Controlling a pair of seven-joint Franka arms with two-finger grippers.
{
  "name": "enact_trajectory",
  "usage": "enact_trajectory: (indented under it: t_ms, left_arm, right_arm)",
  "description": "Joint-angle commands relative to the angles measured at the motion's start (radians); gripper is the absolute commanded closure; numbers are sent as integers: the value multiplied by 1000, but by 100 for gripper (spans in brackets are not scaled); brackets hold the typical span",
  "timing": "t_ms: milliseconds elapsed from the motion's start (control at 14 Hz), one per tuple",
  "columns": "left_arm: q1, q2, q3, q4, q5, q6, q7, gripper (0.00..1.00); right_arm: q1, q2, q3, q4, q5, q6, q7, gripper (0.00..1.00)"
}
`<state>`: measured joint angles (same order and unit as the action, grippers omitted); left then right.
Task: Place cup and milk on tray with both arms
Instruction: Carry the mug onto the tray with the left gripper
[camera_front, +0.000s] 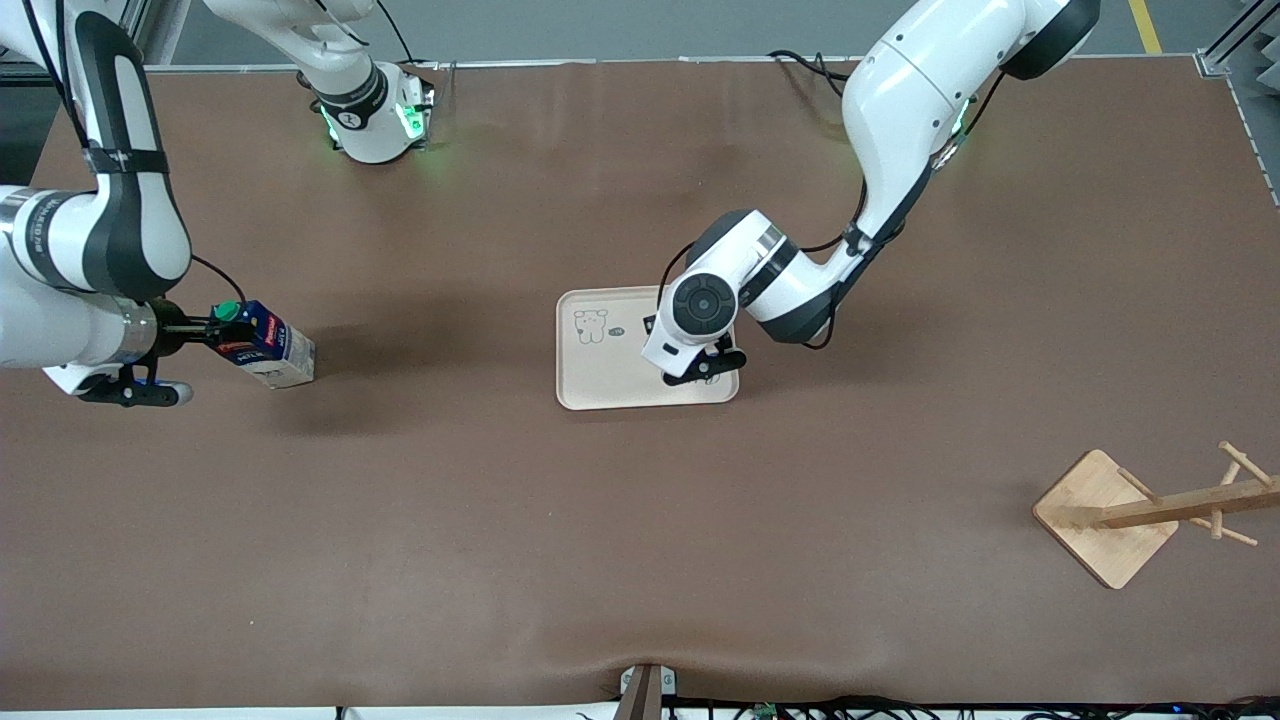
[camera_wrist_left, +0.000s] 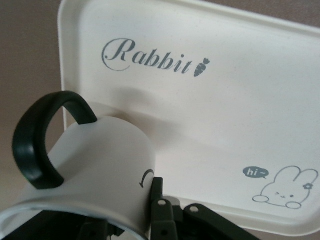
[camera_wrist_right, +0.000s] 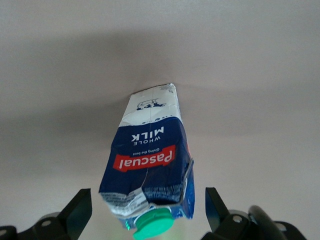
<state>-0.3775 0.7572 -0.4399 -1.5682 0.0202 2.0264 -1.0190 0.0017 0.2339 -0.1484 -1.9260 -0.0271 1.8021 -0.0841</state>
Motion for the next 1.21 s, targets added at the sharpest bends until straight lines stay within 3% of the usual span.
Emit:
enact_trajectory:
  t_ms: [0, 214, 286, 357, 429, 500, 571, 643, 714, 929, 1143]
  left_arm:
    - [-18, 34, 7, 34, 24, 15, -13, 100]
    - [-29, 39, 7, 34, 24, 31, -10, 100]
    - [-32, 42, 7, 34, 24, 34, -10, 96]
    - [-32, 47, 7, 34, 24, 37, -10, 82]
    - [-29, 45, 7, 34, 24, 37, -9, 68]
    - [-26, 40, 7, 34, 24, 37, -9, 51]
    - [-21, 36, 7, 36, 26, 37, -9, 30]
    - [-18, 25, 9, 39, 26, 37, -9, 0]
    - [-18, 14, 16, 51, 27, 37, -9, 0]
    - [-14, -8, 18, 92, 26, 23, -15, 0]
    - [5, -94, 35, 93, 27, -38, -12, 0]
  right_arm:
    - [-3, -61, 3, -88, -20, 39, -20, 0]
    - [-3, -61, 3, -122, -20, 75, -23, 0]
    - [-2, -61, 3, -126, -20, 75, -26, 25]
    - [0, -59, 3, -123, -20, 57, -28, 47]
    - [-5, -56, 4, -117, -19, 39, -26, 46]
    - [-3, -51, 1, -110, -20, 37, -31, 52]
    - [-5, -51, 1, -111, -20, 25, -32, 75]
    - [-3, -51, 1, -107, -20, -10, -23, 90]
    - [-5, -51, 1, -87, -20, -38, -31, 100]
    - [6, -45, 1, 36, -16, -265, -17, 100]
    - [11, -51, 6, 100, -16, -293, -31, 100]
